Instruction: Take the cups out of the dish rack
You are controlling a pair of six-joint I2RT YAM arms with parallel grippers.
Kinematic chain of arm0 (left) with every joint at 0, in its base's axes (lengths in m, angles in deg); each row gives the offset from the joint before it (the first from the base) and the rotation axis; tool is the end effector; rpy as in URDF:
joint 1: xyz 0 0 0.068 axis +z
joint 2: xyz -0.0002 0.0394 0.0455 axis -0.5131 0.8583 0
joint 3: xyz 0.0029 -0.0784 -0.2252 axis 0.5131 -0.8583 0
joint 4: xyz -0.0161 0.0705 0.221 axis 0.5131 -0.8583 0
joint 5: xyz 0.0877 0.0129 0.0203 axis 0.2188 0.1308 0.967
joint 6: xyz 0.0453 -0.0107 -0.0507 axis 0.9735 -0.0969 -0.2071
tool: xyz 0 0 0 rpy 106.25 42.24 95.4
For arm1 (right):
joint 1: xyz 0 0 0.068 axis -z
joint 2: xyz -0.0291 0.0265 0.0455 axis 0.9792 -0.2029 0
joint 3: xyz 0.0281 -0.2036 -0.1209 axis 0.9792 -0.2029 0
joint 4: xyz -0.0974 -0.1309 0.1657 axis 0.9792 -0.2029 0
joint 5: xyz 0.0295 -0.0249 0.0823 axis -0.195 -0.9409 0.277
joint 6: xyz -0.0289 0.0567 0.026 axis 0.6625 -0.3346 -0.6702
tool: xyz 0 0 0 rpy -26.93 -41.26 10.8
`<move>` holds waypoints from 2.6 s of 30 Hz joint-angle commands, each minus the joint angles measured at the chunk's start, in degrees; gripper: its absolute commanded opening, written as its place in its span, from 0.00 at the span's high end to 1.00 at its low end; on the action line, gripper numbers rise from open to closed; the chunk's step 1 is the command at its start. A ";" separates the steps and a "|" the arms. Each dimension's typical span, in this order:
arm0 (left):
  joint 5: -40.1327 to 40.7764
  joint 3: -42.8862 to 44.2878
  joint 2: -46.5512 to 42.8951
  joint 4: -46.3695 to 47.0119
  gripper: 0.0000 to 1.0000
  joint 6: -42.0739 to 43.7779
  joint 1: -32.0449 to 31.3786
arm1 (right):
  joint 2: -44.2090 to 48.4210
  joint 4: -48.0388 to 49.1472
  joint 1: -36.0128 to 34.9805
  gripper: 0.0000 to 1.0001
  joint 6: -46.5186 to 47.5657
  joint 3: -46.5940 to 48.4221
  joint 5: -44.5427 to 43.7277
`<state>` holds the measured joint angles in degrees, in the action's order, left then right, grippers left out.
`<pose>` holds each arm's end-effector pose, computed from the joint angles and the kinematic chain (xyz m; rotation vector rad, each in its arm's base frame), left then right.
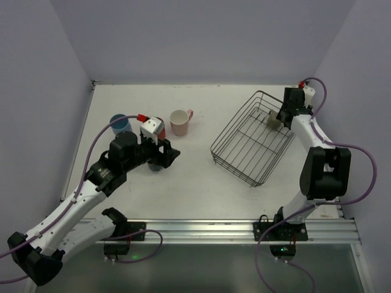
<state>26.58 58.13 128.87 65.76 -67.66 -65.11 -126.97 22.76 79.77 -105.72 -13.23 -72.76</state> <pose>0.1652 -0.1230 0.2924 0.4823 1.9138 -0.6915 0.3484 -0.0343 0.2233 0.6663 2.1564 -0.3664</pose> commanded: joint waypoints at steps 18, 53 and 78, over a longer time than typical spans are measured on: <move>0.71 -0.05 -1.10 2.44 0.24 1.97 -3.38 | -9.23 -1.59 4.41 0.32 3.09 9.09 2.64; -1.40 3.72 1.27 3.67 0.25 -1.27 -3.29 | 22.03 13.79 -1.03 0.84 -3.85 -9.87 13.70; -18.53 -6.38 16.91 44.53 0.30 -32.57 -3.38 | 26.38 74.86 -25.46 0.84 -45.16 -42.68 65.20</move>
<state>11.74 52.47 144.50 101.01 -95.33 -68.15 -97.42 82.95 55.40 -144.95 -55.46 -12.34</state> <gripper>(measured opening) 0.716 0.549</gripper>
